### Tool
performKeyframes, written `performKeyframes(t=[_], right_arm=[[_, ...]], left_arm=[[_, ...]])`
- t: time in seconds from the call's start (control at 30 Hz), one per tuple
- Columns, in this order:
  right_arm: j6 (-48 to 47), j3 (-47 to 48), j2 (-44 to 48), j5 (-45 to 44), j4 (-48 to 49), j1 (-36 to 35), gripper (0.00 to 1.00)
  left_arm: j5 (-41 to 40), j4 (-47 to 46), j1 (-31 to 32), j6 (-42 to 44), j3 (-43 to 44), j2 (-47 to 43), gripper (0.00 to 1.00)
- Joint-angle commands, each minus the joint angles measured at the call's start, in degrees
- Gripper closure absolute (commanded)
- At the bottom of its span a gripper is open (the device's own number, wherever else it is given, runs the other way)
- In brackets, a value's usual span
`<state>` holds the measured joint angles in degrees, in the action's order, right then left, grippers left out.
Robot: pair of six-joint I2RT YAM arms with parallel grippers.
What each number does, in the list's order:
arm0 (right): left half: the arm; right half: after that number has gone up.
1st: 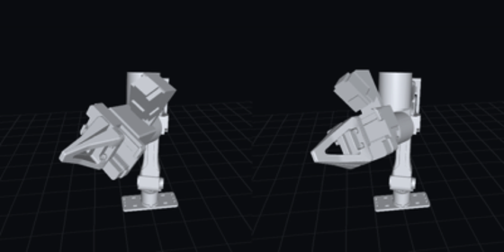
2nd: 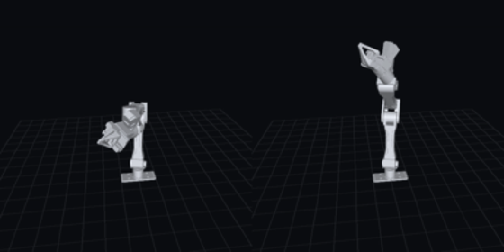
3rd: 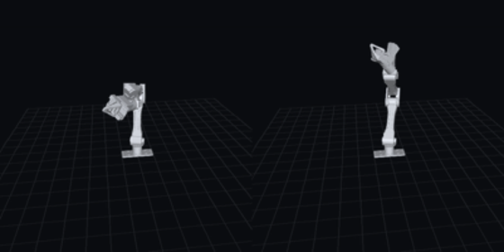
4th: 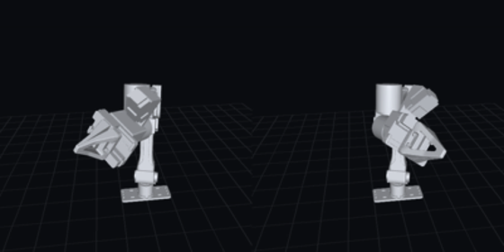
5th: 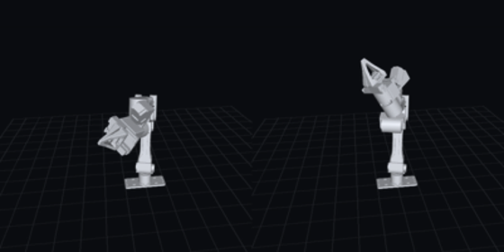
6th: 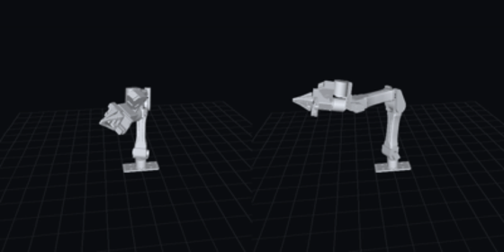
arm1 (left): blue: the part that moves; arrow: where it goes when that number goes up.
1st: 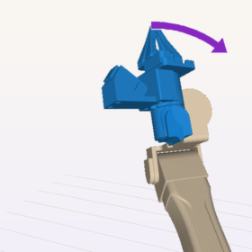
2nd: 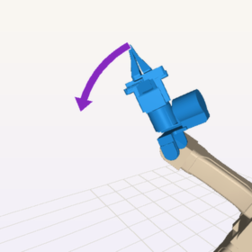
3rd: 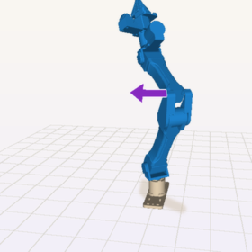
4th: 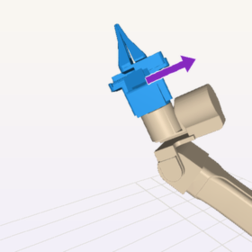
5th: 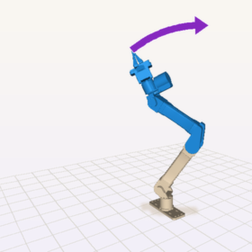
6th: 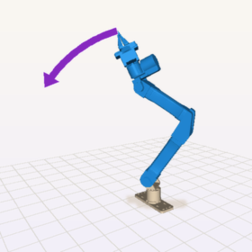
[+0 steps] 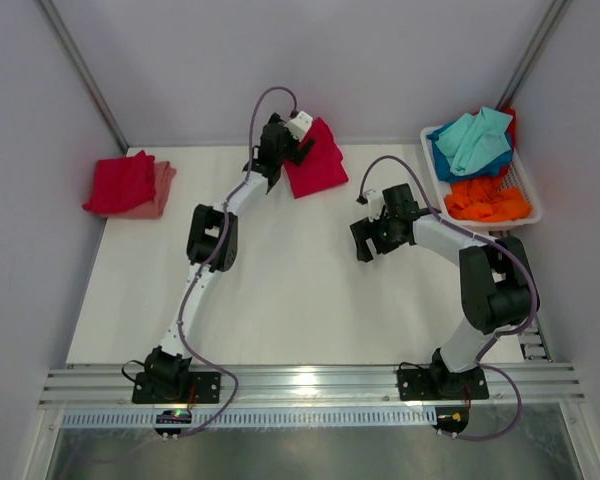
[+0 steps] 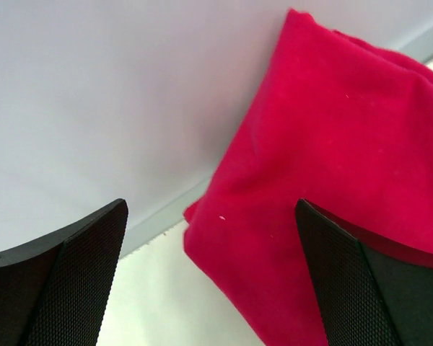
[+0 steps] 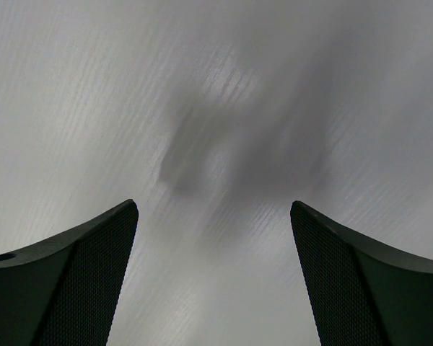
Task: Fold and stack the t-shirts
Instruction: Fold the long partially folded tshirt into a neat square
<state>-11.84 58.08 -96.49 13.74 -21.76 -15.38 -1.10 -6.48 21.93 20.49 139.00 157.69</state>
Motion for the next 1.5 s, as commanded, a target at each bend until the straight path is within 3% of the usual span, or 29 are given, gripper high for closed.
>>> performKeyframes(t=[0.0,0.27,0.37,0.57,0.67,0.83,0.97,1.1,1.47], right_arm=[[-0.2,2.1,0.0,1.3,0.6,-0.1,0.10],[-0.3,3.2,2.0,-2.7,1.4,-1.9,0.10],[0.2,6.7,2.3,-6.3,1.2,-2.5,0.09],[2.1,14.6,0.1,-17.4,6.3,-2.5,0.06],[0.9,23.9,-4.4,-21.1,7.3,-2.5,0.04],[-4.4,41.6,-19.4,-23.4,2.6,-2.4,0.03],[-6.1,59.7,-30.5,-24.5,-1.4,-2.4,0.02],[-5.7,68.8,-37.4,-23.1,-1.6,-2.6,0.01],[-6.1,66.8,-39.9,-21.9,4.9,-2.8,0.01]], left_arm=[[-3.5,-7.8,-0.4,0.3,3.2,-0.6,0.01],[-9.9,-6.2,-0.5,-1.6,3.1,-5.1,0.01],[-8.0,4.5,-0.5,-6.1,3.9,-7.5,0.01],[-4.9,23.8,-0.7,-9.4,-3.1,-21.3,0.01],[-2.6,35.6,-1.5,-12.3,-5.0,-28.3,0.01],[8.4,42.3,-3.6,-14.0,-21.3,-43.4,0.01],[13.0,46.2,-4.5,-11.8,-27.5,-48.0,0.01],[19.0,47.9,-6.5,-12.0,-31.7,-48.3,0.01],[21.7,47.2,-8.0,-12.8,-32.7,-46.0,0.01]])
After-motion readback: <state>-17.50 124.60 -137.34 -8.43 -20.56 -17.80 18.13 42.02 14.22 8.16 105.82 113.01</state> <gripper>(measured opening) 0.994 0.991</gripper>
